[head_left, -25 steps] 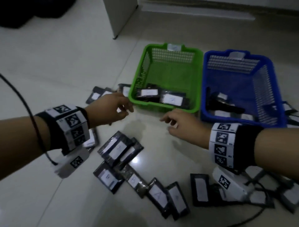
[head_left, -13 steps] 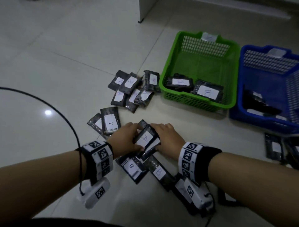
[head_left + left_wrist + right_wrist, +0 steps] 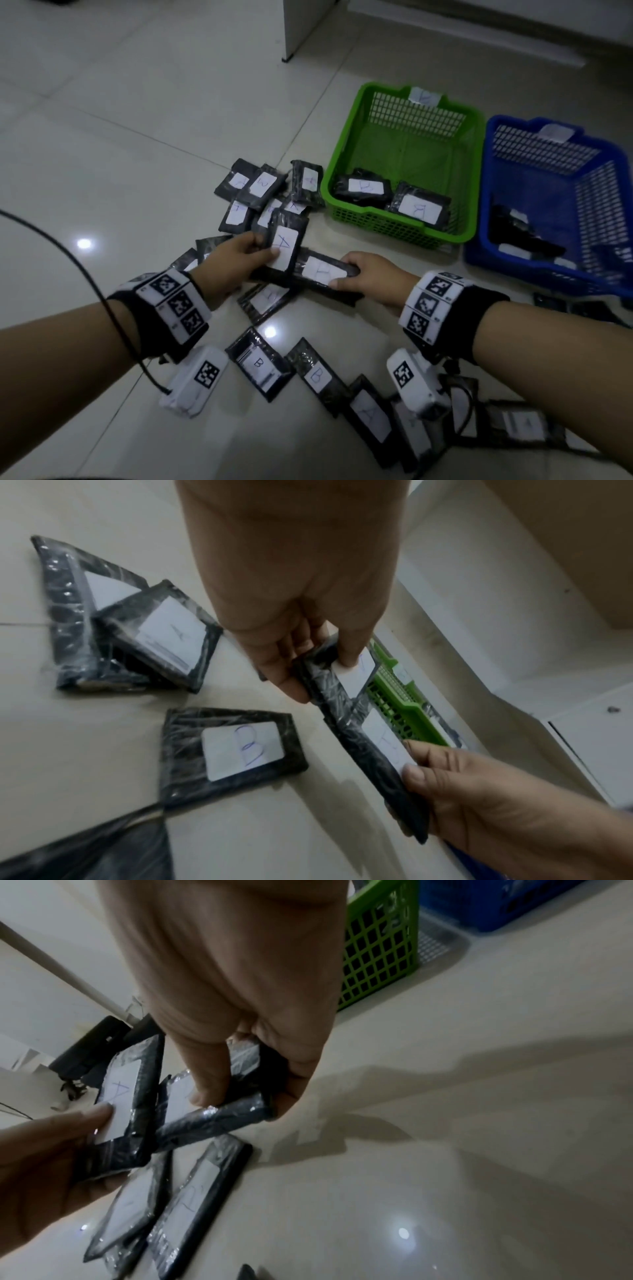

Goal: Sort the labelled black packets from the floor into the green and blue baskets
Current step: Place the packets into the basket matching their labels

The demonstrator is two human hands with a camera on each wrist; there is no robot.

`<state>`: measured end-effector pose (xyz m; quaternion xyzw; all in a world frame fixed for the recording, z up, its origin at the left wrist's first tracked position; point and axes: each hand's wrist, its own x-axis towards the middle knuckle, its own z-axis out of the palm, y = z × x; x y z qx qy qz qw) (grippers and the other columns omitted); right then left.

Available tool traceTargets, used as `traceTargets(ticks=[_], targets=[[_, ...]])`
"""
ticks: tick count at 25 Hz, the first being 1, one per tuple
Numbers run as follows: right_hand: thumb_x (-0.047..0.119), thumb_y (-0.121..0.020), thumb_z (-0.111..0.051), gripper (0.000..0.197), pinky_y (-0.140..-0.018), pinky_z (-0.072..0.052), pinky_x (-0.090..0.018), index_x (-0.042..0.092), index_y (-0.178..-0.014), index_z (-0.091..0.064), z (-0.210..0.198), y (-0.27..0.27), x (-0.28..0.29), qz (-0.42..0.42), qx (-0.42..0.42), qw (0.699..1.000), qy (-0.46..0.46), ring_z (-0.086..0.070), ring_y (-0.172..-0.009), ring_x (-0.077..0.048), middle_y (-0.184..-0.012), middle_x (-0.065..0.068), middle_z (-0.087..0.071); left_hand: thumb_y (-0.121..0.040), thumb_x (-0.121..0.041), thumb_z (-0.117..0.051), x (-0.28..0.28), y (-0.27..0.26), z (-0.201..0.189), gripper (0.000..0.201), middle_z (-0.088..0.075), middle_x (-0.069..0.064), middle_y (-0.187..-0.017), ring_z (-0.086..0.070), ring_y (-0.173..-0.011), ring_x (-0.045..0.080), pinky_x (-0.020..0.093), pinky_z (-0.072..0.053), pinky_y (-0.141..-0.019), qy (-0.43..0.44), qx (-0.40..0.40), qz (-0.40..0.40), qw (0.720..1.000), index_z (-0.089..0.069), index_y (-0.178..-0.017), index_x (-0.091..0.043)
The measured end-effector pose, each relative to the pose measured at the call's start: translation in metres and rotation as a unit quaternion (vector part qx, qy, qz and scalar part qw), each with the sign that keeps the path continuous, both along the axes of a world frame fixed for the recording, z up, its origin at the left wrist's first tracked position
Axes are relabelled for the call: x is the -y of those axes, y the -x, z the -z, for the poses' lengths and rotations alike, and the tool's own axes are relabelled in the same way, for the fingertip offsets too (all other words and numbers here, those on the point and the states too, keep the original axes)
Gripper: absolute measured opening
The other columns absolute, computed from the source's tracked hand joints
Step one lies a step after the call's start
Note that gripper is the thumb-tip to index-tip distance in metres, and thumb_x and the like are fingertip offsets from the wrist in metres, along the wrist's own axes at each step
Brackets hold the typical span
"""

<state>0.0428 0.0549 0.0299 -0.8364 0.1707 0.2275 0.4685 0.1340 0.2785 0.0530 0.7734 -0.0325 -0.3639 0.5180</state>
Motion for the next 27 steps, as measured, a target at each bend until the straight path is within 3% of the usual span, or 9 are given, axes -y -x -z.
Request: traceTargets(ticks=[2,4,6,9,13,15,18,23,27], targets=[[0.019,-0.08,-0.074,0.023,-0.076,-0.056,-0.045,0.01,-0.097,-0.061,-0.01,-0.003,0.009,0.091,0.018,0.991,-0.099,-0.065,-0.085,-0.035,-0.095,-0.021,-0.066,-0.089,-0.017,-0.062,0.011,-0.004,-0.01,0.011,-0.065,0.011,-0.09,-0.07,-0.082,0.021,0.024,-0.057,-0.061,0.06,-0.024,-0.053,0.996,-0.058,-0.095,-0.009],[0.014,-0.084,-0.07,0.02,-0.065,-0.057,-0.039,0.008,-0.101,-0.061,-0.023,-0.007,0.016,0.153,0.042,0.974,-0.162,-0.066,-0.075,-0.028,-0.09,-0.015,-0.066,-0.09,-0.01,-0.06,0.026,-0.006,-0.019,0.008,-0.064,0.017,-0.102,-0.067,-0.09,0.027,0.03,-0.06,-0.071,0.1,-0.024,-0.075,0.992,-0.057,-0.097,-0.007],[0.013,-0.086,-0.067,0.018,-0.06,-0.054,-0.033,0.01,-0.103,-0.061,-0.035,-0.011,0.025,0.202,0.083,0.961,-0.17,-0.065,-0.071,-0.022,-0.088,-0.01,-0.066,-0.091,-0.004,-0.056,0.043,-0.007,-0.029,0.005,-0.064,0.013,-0.096,-0.066,-0.08,0.02,0.029,-0.06,-0.068,0.127,-0.009,-0.081,0.989,-0.056,-0.092,-0.009],[0.015,-0.085,-0.06,0.011,-0.067,-0.049,-0.034,0.015,-0.096,-0.061,-0.047,-0.018,0.05,0.28,0.159,0.945,-0.056,-0.061,-0.077,-0.023,-0.087,-0.007,-0.065,-0.091,0.0,-0.051,0.07,-0.008,-0.04,0.013,-0.064,0.005,-0.085,-0.065,-0.069,0.013,0.021,-0.055,-0.056,0.15,0.008,-0.064,0.987,-0.056,-0.092,-0.012],[0.018,-0.085,-0.054,0.012,-0.068,-0.046,-0.035,0.016,-0.097,-0.057,-0.052,-0.023,0.092,0.338,0.182,0.921,0.068,-0.056,-0.078,-0.027,-0.087,-0.007,-0.06,-0.091,-0.001,-0.05,0.099,-0.011,-0.043,0.012,-0.067,0.008,-0.095,-0.067,-0.079,0.018,0.026,-0.059,-0.063,0.161,0.007,-0.038,0.986,-0.056,-0.099,-0.009],[0.019,-0.086,-0.054,0.021,-0.068,-0.043,-0.031,0.017,-0.107,-0.059,-0.048,-0.021,0.112,0.3,0.152,0.934,0.122,-0.055,-0.079,-0.023,-0.095,-0.007,-0.061,-0.092,-0.003,-0.051,0.11,-0.013,-0.042,0.013,-0.065,0.016,-0.107,-0.066,-0.094,0.027,0.032,-0.061,-0.073,0.157,0.005,-0.031,0.987,-0.054,-0.104,-0.007],[0.019,-0.091,-0.056,0.037,-0.08,-0.038,-0.02,0.023,-0.128,-0.057,-0.039,-0.022,0.127,0.204,0.125,0.951,0.196,-0.058,-0.099,-0.027,-0.123,-0.012,-0.051,-0.092,-0.004,-0.052,0.12,-0.015,-0.04,0.017,-0.062,0.023,-0.118,-0.062,-0.109,0.035,0.036,-0.059,-0.08,0.137,0.005,-0.021,0.99,-0.054,-0.109,-0.002],[0.029,-0.091,-0.06,0.043,-0.097,-0.036,-0.021,0.027,-0.134,-0.054,-0.043,-0.024,0.141,0.174,0.125,0.955,0.207,-0.05,-0.116,-0.027,-0.13,-0.012,-0.04,-0.091,-0.002,-0.055,0.15,-0.025,-0.051,0.026,-0.064,0.02,-0.111,-0.065,-0.091,0.023,0.025,-0.06,-0.065,0.12,0.019,0.018,0.992,-0.055,-0.116,0.002],[0.034,-0.091,-0.059,0.049,-0.101,-0.042,-0.032,0.024,-0.138,-0.049,-0.066,-0.001,0.175,0.071,0.059,0.965,0.247,-0.053,-0.116,-0.029,-0.136,-0.013,-0.041,-0.09,-0.001,-0.054,0.195,-0.026,-0.064,0.029,-0.067,0.016,-0.113,-0.066,-0.094,0.024,0.025,-0.06,-0.07,0.093,0.028,0.061,0.993,-0.058,-0.119,-0.002]])
